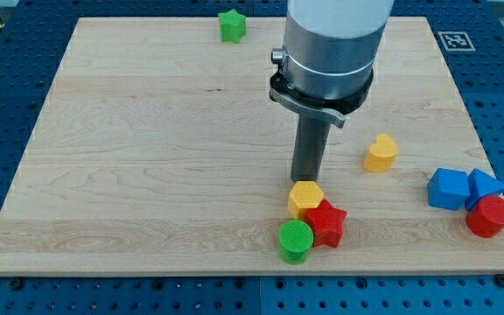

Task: Place the arm above to the blue triangle

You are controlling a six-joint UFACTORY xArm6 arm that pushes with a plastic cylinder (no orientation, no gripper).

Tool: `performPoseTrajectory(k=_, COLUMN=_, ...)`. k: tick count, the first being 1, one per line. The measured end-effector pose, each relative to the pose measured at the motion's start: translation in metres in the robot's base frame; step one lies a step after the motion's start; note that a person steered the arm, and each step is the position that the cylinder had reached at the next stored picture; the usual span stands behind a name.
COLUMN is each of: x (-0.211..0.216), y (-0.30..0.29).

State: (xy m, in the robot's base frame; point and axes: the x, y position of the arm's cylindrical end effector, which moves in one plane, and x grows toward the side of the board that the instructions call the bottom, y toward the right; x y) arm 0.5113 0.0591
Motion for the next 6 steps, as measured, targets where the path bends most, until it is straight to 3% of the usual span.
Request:
performPoseTrajectory(k=3, x=-0.005, y=0.052)
performPoseTrajectory(k=4, x=-0.046, y=0.056)
performPoseTrajectory(k=6, x=-0.068, y=0.174)
